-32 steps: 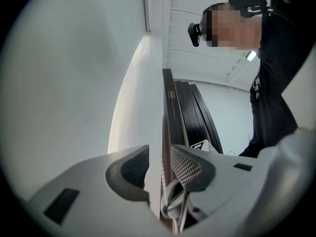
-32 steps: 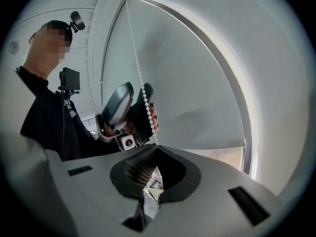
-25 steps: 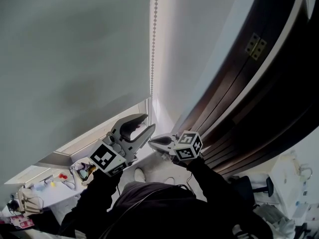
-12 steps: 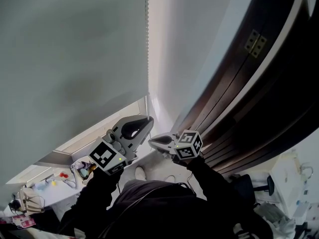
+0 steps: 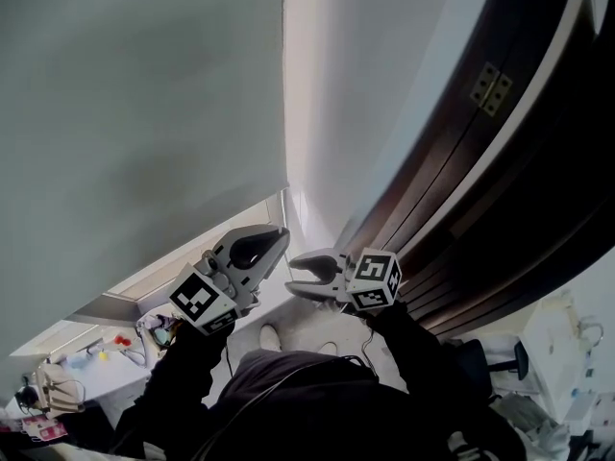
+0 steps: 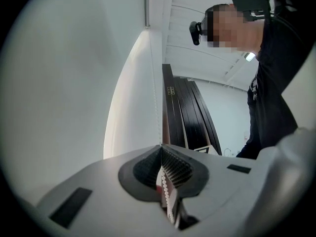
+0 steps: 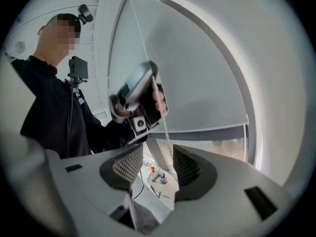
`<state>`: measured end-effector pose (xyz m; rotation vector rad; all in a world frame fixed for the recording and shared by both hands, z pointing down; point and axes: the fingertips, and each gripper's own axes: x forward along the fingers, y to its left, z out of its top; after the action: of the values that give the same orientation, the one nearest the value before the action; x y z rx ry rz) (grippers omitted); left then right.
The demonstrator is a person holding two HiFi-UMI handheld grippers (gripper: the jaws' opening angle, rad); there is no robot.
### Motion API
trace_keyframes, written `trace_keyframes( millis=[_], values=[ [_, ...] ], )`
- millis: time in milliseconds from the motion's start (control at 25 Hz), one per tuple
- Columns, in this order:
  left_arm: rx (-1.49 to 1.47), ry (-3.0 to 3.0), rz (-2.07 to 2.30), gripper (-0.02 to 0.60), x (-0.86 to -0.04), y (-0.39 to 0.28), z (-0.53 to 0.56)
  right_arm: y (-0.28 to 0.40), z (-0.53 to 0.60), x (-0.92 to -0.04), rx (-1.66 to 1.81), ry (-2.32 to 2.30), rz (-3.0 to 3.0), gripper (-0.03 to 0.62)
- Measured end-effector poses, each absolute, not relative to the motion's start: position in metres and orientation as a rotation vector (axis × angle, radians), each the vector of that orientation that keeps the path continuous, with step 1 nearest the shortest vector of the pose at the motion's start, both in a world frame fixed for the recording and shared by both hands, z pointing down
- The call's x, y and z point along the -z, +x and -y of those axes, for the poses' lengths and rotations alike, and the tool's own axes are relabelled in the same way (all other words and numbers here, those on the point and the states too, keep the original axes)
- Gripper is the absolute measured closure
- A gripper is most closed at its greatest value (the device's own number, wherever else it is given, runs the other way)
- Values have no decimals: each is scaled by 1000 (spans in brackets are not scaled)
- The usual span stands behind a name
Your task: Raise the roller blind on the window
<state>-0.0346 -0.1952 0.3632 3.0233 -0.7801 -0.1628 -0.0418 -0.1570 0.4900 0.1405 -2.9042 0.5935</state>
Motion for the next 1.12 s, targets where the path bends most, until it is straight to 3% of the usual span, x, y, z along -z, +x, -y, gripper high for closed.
trace_keyframes(
  millis=[400, 560, 640, 680, 760, 800, 840, 920, 1080, 1120],
  values=[
    [86, 2950, 771, 572, -425, -33, 189, -17, 183, -333, -135, 380, 3214, 382],
    [100, 2939, 754, 572, -445, -26, 184, -21, 195, -301, -64, 434, 3238, 514],
    [90, 2930, 745, 572, -455, -23, 180, -27, 196, -295, -35, 437, 3224, 522],
    [78, 2922, 742, 572, -460, -22, 178, -30, 196, -293, -32, 426, 3220, 515],
    [74, 2917, 738, 572, -465, -20, 175, -35, 194, -288, -66, 377, 3233, 408],
    [77, 2916, 738, 572, -466, -20, 173, -36, 193, -286, -83, 358, 3242, 391],
    [82, 2915, 737, 572, -466, -19, 172, -37, 193, -283, -89, 357, 3247, 404],
    [85, 2914, 737, 572, -466, -20, 171, -38, 195, -279, -88, 383, 3247, 487],
    [52, 2911, 724, 572, -480, -17, 165, -43, 197, -278, -84, 380, 3198, 511],
    [46, 2905, 722, 572, -485, -16, 164, -44, 197, -278, -68, 385, 3177, 548]
  ],
)
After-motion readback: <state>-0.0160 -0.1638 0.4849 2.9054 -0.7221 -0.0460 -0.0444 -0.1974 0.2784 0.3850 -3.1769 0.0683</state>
